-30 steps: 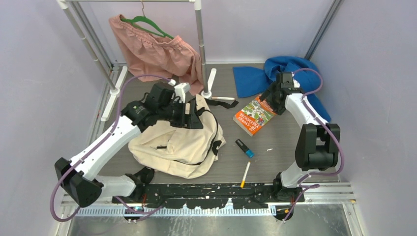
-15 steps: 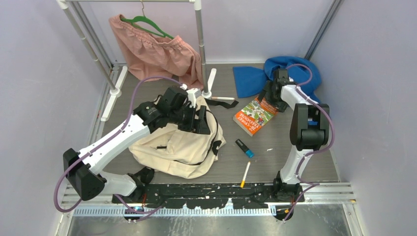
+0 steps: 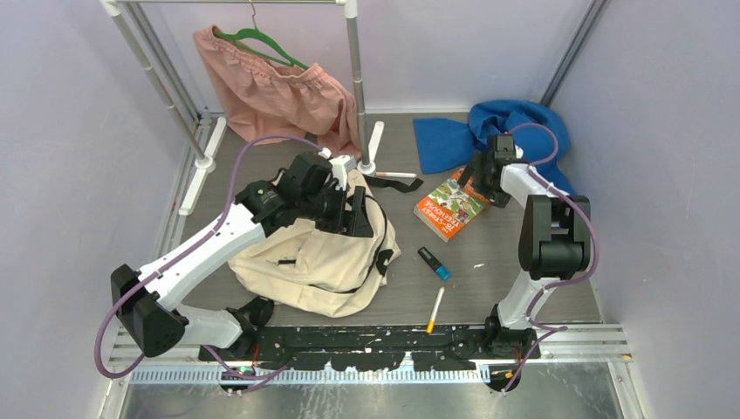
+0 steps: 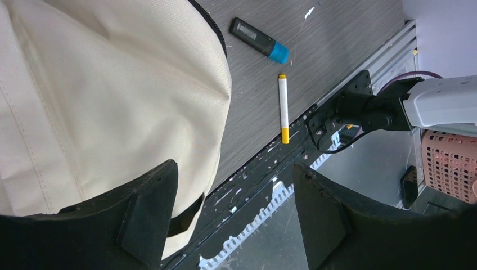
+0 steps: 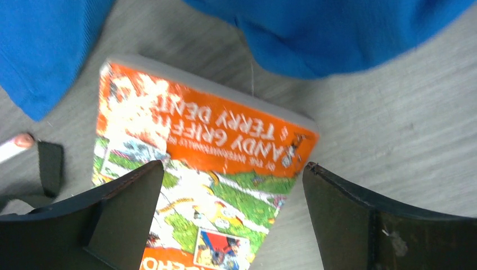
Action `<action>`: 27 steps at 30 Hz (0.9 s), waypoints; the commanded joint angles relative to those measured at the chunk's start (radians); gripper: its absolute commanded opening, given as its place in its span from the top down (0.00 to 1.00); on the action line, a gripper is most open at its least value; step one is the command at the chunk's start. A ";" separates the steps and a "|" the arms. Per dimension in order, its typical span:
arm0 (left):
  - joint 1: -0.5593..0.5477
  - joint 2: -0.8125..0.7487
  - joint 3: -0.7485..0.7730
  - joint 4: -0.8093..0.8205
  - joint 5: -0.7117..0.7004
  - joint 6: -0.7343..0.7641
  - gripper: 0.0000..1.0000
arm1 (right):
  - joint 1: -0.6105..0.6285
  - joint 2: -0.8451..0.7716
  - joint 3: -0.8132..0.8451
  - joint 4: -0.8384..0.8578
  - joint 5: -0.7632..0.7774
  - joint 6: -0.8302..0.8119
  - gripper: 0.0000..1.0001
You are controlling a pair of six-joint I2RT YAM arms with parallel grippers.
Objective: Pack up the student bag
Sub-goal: Adjust the book at the center of the board.
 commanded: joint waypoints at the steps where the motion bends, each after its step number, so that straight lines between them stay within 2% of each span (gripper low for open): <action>1: -0.006 0.002 0.026 0.061 0.034 -0.002 0.25 | -0.001 -0.074 -0.031 -0.037 0.025 0.006 0.00; 4: -0.008 0.005 0.030 0.061 0.033 0.003 0.25 | -0.001 -0.042 0.101 -0.119 0.035 -0.014 0.00; 12: -0.010 -0.021 0.025 0.061 0.002 -0.016 0.25 | -0.007 0.106 0.281 -0.137 0.057 0.008 0.00; 19: -0.010 -0.040 0.010 0.054 0.003 -0.011 0.25 | -0.008 0.176 0.241 -0.119 0.024 0.056 0.00; 27: -0.019 0.008 0.011 0.051 0.052 0.004 0.25 | -0.007 -0.005 -0.013 -0.050 -0.052 0.100 0.00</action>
